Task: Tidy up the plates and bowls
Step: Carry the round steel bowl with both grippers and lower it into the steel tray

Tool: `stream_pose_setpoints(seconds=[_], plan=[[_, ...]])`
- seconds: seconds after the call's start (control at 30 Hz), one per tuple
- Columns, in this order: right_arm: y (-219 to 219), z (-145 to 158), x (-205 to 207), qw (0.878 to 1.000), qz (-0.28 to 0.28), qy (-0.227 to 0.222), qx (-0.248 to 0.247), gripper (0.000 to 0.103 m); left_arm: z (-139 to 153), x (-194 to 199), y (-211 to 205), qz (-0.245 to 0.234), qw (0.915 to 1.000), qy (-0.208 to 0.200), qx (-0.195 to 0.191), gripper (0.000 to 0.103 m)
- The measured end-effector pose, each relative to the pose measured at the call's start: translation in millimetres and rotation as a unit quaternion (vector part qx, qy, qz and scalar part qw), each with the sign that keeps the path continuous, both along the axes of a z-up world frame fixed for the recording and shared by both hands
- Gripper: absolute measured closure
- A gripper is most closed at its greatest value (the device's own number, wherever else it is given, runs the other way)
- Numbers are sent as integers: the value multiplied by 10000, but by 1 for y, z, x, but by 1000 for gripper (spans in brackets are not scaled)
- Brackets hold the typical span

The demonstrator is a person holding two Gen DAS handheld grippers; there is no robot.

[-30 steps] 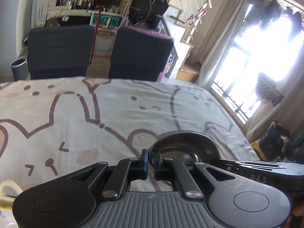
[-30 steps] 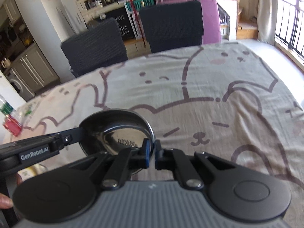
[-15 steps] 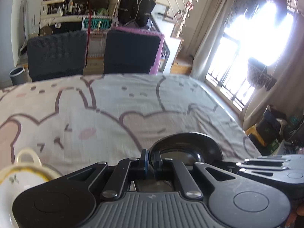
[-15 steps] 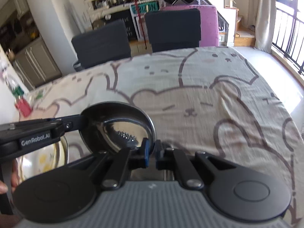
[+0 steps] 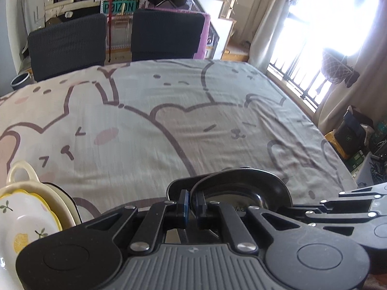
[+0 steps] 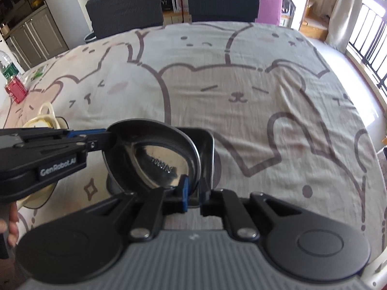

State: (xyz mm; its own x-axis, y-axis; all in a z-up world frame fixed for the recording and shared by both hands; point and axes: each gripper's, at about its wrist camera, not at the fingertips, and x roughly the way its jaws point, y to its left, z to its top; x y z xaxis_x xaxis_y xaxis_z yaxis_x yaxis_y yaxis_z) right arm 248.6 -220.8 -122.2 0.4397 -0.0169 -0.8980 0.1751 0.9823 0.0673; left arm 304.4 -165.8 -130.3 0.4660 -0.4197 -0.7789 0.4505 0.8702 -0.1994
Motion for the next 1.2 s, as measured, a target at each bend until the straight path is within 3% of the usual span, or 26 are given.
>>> stream_pose_setpoints(seconds=[0.53,0.97,1.13,1.2], plan=[[-10,-32,22,9987,-68,489,141,90,-21,21,-7,144,9995,270,-51,97],[-9,-37,25,9980,14,611,172,86,-23,24,-9,193,9994,248,-111,97],[-8,-36,25,9977,104,605,272,84,-21,24,-9,208,9997,150,-62,94],[-7,-36,25,9977,140,609,256,83,-20,24,-9,198,9996,158,-88,87]])
